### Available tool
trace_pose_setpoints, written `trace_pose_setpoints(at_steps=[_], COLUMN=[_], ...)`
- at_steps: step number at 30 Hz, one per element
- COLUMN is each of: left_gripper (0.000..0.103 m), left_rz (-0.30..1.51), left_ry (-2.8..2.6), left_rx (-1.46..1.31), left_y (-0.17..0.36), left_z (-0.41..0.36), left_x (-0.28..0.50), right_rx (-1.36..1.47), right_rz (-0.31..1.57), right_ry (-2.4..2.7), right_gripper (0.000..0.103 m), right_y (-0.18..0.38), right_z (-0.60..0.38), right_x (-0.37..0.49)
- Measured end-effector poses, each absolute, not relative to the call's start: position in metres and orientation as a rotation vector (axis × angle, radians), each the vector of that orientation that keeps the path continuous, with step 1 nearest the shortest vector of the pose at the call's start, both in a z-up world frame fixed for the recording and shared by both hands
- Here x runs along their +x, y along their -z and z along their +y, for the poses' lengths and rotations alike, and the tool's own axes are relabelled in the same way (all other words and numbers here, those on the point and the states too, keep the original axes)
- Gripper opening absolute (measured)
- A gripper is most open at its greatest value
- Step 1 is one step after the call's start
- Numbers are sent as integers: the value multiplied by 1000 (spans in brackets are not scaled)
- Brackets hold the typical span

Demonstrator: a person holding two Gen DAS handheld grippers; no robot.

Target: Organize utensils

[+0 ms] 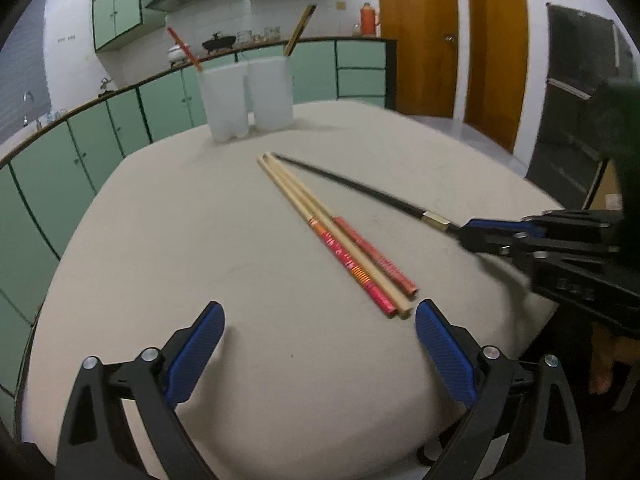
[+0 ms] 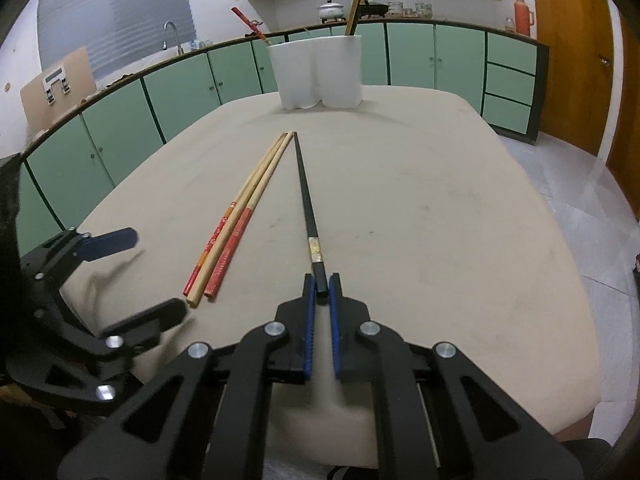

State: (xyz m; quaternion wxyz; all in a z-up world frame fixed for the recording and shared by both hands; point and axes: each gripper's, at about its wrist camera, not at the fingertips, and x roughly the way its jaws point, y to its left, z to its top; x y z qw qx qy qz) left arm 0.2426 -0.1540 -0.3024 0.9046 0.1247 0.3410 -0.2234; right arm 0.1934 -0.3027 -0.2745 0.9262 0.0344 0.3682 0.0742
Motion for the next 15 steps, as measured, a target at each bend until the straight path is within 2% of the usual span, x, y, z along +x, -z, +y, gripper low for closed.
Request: trace_pose_setpoints(at_steps=[12, 15], left_gripper=[93, 88], left_rz=[713, 713], left_ry=[400, 394], left_rx=[226, 218], left_y=[301, 299], left_z=[-133, -129], left_x=[252, 251], right_rx=[75, 74], right_rz=[758, 757], right_ry=[-163, -167], right_gripper=[6, 9], right_y=[275, 276], right_z=[-303, -303], right_x=[196, 197])
